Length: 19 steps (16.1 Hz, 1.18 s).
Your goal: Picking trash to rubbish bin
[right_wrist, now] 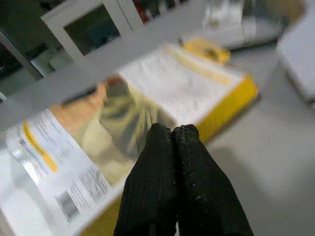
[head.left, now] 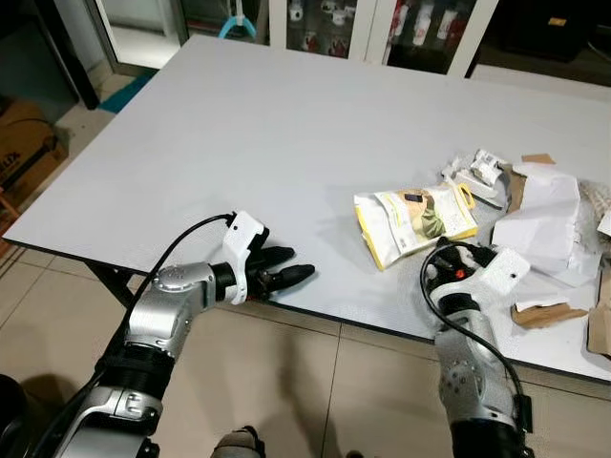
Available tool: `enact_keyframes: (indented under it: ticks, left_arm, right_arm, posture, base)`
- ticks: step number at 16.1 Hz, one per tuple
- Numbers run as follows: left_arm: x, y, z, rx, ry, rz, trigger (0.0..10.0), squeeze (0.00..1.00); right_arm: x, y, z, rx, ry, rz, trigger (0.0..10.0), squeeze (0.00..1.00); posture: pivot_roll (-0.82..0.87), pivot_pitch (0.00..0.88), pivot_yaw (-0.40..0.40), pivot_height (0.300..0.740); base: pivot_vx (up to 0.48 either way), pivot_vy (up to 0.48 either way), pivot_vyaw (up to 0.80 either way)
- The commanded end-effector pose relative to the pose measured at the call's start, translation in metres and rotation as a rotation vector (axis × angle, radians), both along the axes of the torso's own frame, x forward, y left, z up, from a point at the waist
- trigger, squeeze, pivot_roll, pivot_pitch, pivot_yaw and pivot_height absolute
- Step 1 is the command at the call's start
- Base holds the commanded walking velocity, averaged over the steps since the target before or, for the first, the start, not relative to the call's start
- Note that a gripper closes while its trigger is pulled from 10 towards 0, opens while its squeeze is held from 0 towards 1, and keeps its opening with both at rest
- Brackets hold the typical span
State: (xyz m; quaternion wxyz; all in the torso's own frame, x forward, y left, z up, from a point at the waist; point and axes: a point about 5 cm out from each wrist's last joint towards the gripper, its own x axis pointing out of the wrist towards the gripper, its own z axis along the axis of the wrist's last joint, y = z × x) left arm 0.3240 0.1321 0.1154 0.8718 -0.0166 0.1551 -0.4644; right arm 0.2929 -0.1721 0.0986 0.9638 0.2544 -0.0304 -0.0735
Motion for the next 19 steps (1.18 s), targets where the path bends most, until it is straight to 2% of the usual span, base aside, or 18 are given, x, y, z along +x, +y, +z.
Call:
enact_keyframes:
  ticks: [1, 5, 6, 7, 8, 11, 12, 17, 19]
  left_arm:
    - [-0.002, -0.003, 0.0, -0.016, 0.003, -0.005, 10.0, 0.0]
    - [-0.001, -0.004, -0.001, -0.019, 0.004, -0.001, 10.0, 0.0]
    - [0.0, -0.005, 0.0, -0.019, 0.002, 0.0, 10.0, 0.0]
    - [0.0, -0.006, -0.001, -0.021, 0.003, 0.001, 10.0, 0.0]
    - [0.0, -0.008, -0.001, -0.023, 0.004, 0.0, 10.0, 0.0]
    - [0.0, -0.01, -0.002, -0.029, 0.005, -0.001, 10.0, 0.0]
    - [0.0, -0.01, -0.002, -0.03, 0.005, -0.001, 10.0, 0.0]
    - [-0.002, -0.011, -0.003, -0.033, 0.009, 0.0, 10.0, 0.0]
    - [-0.003, -0.01, -0.003, -0.034, 0.011, 0.001, 10.0, 0.0]
  right_arm:
    - [-0.004, 0.0, 0.008, -0.043, -0.034, -0.019, 0.0, 0.0]
    - [-0.011, 0.0, 0.029, -0.146, -0.103, -0.036, 0.0, 0.0]
    - [-0.012, 0.001, 0.033, -0.199, -0.105, -0.031, 0.0, 0.0]
    - [-0.011, 0.003, 0.033, -0.25, -0.098, -0.019, 0.9, 0.0]
    - [-0.01, 0.004, 0.033, -0.276, -0.094, -0.011, 10.0, 1.0]
    - [-0.003, 0.004, 0.036, -0.281, -0.084, 0.018, 10.0, 1.0]
    - [0.001, 0.005, 0.038, -0.314, -0.081, 0.037, 10.0, 1.0]
    - [0.038, 0.013, 0.041, -0.399, -0.033, 0.225, 10.0, 1.0]
    - [0.053, 0.01, 0.042, -0.424, -0.011, 0.262, 10.0, 1.0]
  posture:
    - [0.33, 0.122, -0.038, 0.74]
    - [0.32, 0.114, -0.04, 0.74]
    - [0.32, 0.114, -0.04, 0.74]
    - [0.31, 0.112, -0.04, 0.74]
    - [0.31, 0.11, -0.04, 0.74]
    - [0.3, 0.109, -0.041, 0.74]
    - [0.3, 0.109, -0.041, 0.74]
    - [0.31, 0.119, -0.04, 0.74]
    - [0.31, 0.123, -0.042, 0.74]
  base:
    - [0.0, 0.0, 0.0]
    - [0.0, 0.0, 0.0]
    - [0.0, 0.0, 0.0]
    - [0.0, 0.0, 0.0]
    - [0.0, 0.0, 0.0]
    - [0.0, 0.0, 0.0]
    - [0.0, 0.0, 0.0]
    - [0.0, 0.0, 0.0]
    - [0.0, 0.0, 0.0]
